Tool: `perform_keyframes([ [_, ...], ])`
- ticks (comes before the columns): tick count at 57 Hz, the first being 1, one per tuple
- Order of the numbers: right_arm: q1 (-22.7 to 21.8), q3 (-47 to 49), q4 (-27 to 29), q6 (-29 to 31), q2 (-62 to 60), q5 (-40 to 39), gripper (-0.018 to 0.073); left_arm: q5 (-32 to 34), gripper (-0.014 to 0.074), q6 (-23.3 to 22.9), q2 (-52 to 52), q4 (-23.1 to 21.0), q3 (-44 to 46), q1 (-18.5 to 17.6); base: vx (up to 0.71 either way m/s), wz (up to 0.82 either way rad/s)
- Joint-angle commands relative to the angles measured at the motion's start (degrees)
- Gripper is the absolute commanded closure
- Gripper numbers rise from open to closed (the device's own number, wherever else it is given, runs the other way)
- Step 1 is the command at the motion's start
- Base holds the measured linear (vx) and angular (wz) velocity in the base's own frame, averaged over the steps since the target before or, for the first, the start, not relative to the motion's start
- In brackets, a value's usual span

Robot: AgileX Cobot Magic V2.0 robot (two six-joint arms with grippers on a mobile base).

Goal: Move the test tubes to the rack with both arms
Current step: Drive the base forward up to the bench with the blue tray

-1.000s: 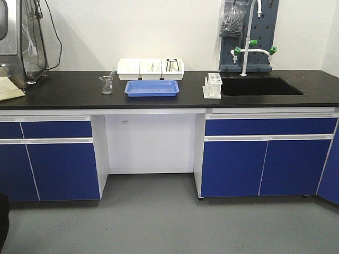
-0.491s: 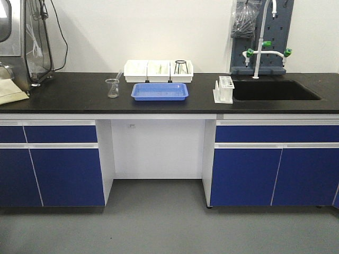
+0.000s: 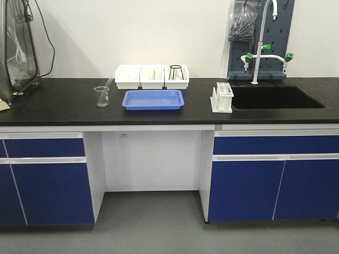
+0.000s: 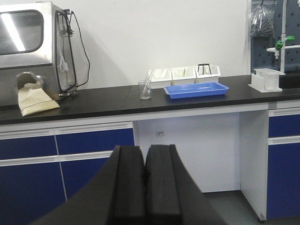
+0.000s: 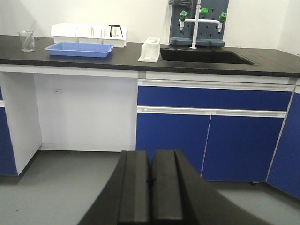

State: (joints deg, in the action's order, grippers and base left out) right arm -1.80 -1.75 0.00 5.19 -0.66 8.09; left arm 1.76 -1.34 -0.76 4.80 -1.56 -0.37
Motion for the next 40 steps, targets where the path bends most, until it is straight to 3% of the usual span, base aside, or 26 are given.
perform_keyframes([
  [1,-0.1,-0.8,-0.7,0.1,-0.2,-4.7,0.0568,4.7,0.0601,-0.5,-0.1,-0.5,1.5,0.0,0.34,-0.04],
  [40,-0.1,-0.8,-0.7,0.1,-0.2,-4.7,0.0568,4.7,0.0601,-0.5,-0.1,-0.5,1.5,0.0,0.46,0.02],
])
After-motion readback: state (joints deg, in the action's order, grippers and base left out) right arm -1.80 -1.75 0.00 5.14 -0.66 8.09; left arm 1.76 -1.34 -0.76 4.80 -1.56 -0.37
